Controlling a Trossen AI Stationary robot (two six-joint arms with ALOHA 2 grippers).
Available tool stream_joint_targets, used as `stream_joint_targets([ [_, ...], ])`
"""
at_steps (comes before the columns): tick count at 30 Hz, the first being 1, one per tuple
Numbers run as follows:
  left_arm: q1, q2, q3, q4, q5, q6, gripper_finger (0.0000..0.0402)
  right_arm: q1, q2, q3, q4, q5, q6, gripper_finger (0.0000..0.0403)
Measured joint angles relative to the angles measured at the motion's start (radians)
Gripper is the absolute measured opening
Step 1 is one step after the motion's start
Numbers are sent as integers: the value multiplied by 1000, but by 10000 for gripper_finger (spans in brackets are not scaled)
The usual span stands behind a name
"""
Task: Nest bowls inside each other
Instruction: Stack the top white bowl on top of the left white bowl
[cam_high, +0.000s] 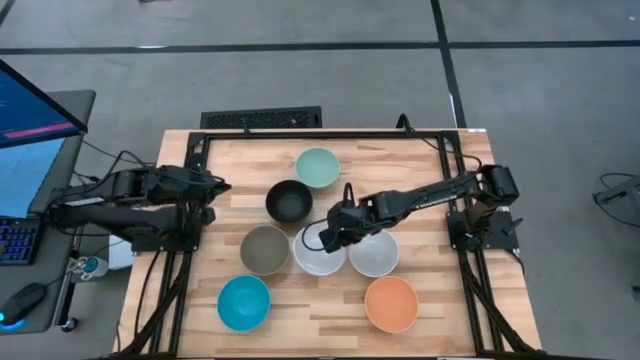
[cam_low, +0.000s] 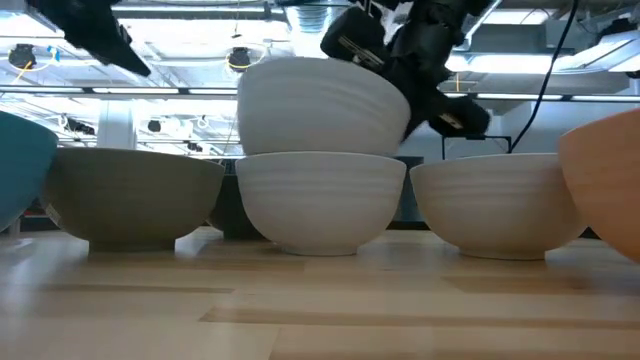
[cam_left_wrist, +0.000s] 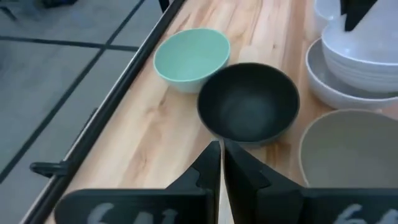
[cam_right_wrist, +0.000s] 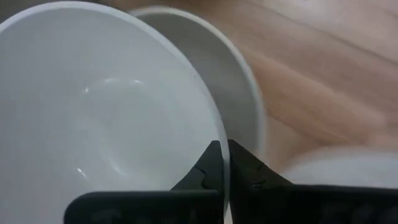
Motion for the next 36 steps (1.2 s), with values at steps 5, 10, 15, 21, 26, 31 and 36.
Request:
stream_joint_targets([
  [5, 1, -13, -18, 113, 16, 20, 9, 30, 0, 0, -9, 11, 40, 33],
  [10, 2, -9, -22, 120, 4, 58, 9, 21, 0, 38, -40, 66, 36, 53],
  [15, 2, -4, -22, 135, 7, 34, 9, 7, 0, 47, -59, 73, 24, 90],
  [21, 2, -4, -22, 142, -1, 55, 9, 7, 0, 47, -66, 69, 15, 141],
  [26, 2, 17, -22, 141, -6, 30, 9, 11, 0, 47, -66, 65, -22, 176],
  [31, 2, 75, -22, 131, -20, 24, 9, 15, 0, 47, -65, 65, -40, 148],
  [36, 2, 155, -22, 133, -20, 33, 9, 12, 0, 47, -91, 70, -62, 75],
])
